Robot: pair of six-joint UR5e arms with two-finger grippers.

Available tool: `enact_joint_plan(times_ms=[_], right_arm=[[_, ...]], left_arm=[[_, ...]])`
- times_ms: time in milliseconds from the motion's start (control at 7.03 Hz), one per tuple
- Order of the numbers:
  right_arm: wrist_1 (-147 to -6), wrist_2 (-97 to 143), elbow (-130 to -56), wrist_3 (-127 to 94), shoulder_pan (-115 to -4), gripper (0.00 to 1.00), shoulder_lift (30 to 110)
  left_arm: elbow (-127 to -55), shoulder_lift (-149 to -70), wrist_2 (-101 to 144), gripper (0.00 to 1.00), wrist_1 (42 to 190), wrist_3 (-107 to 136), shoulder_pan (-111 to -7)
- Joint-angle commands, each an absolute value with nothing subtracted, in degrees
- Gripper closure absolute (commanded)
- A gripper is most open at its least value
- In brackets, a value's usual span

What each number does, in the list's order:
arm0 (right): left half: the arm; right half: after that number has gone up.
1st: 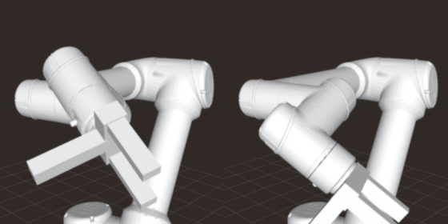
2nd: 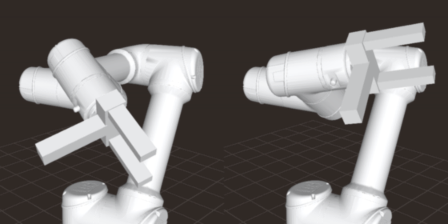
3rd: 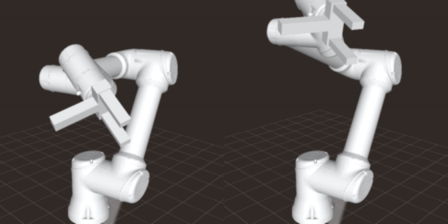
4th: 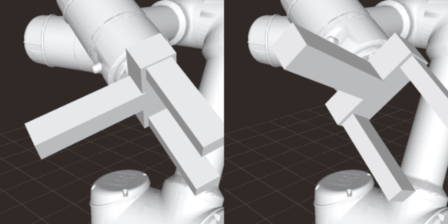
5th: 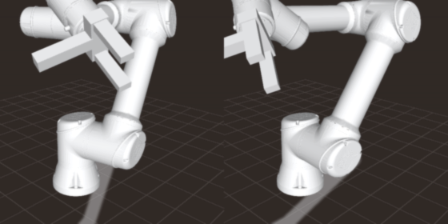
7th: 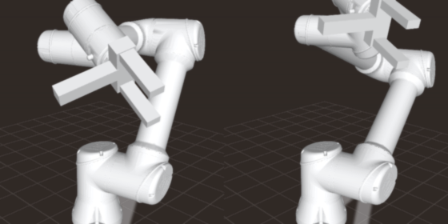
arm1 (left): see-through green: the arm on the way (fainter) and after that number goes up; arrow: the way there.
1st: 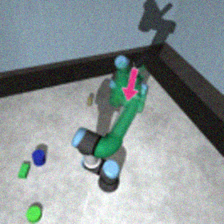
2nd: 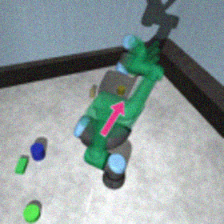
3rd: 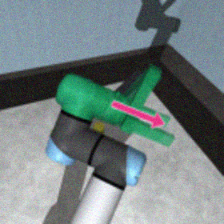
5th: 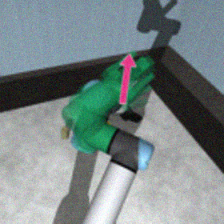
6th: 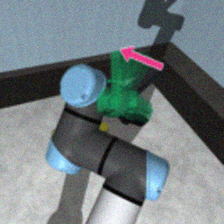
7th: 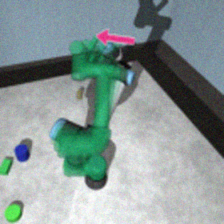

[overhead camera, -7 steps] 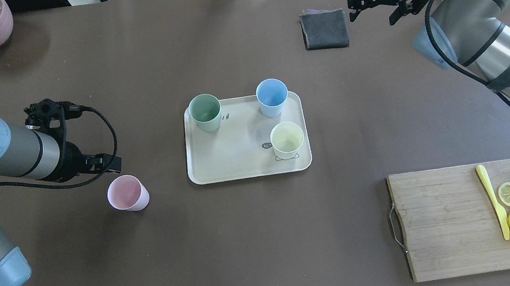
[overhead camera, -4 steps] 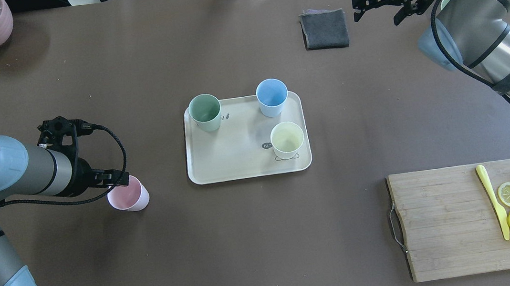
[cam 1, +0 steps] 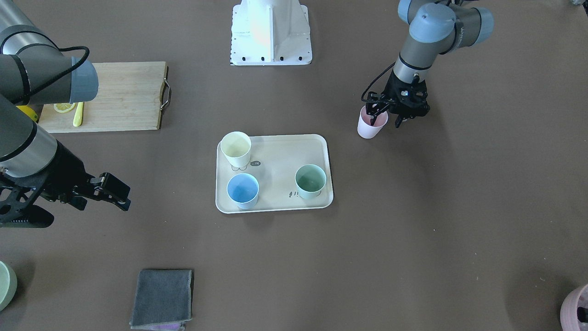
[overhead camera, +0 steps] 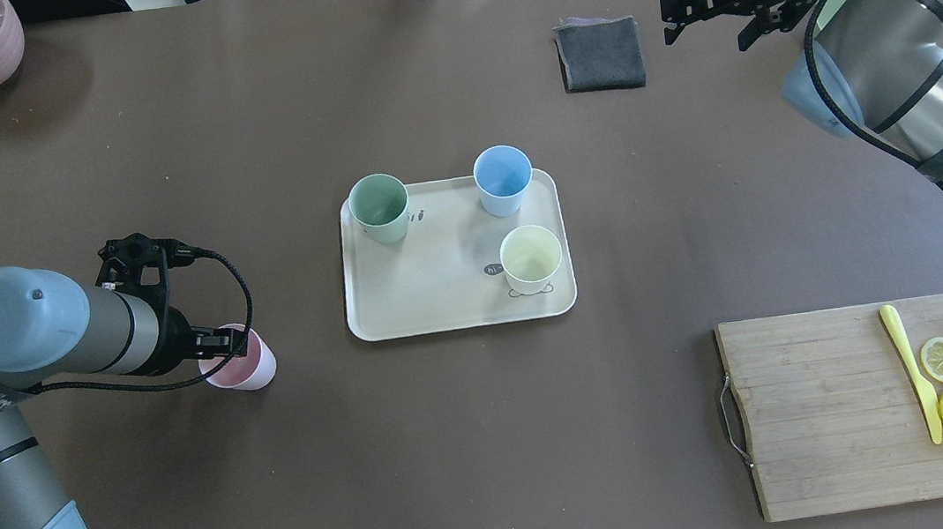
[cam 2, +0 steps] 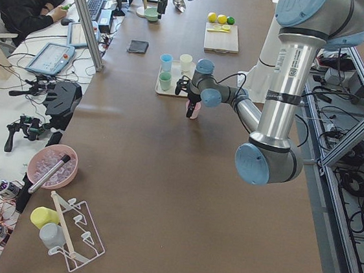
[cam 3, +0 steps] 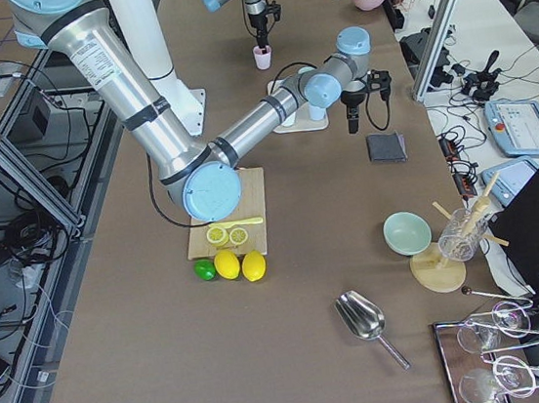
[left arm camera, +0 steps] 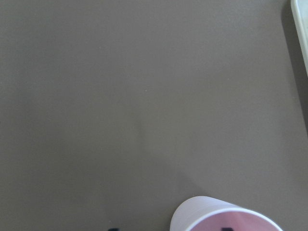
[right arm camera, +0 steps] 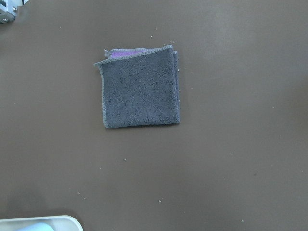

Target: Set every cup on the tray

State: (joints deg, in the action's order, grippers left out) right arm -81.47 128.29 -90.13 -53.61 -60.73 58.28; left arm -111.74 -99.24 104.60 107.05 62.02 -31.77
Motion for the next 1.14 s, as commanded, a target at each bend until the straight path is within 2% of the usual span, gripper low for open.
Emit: enact_joint_plan(times_ms=[0,427,569,853,996], right_arm=[[-81.47,128.23,-90.09,-53.7,-60.73,0.0,58.36],[-81.47,127.27,-90.09,-53.7,-60.29,0.0,58.62],[-81.47,127.27,-90.09,-53.7,-60.29,0.0,58.71],[-81.39,127.27,-90.09,-53.7,-60.29,0.0,58.8],[-81.39,127.18,-90.09,-53.7,-60.21,0.0,58.8]], left_arm=[[-112.32,-100.19,104.85,1.0,106.79,61.79,-31.99],[-112.76,-100.54,105.46,1.0,106.79,61.61,-32.43],[-112.68,-103.16,105.64,1.0,105.83,61.61,-32.87],[-111.89,-115.6,107.58,1.0,93.23,62.48,-34.54],[-110.67,-118.27,107.4,1.0,92.03,62.66,-34.11]])
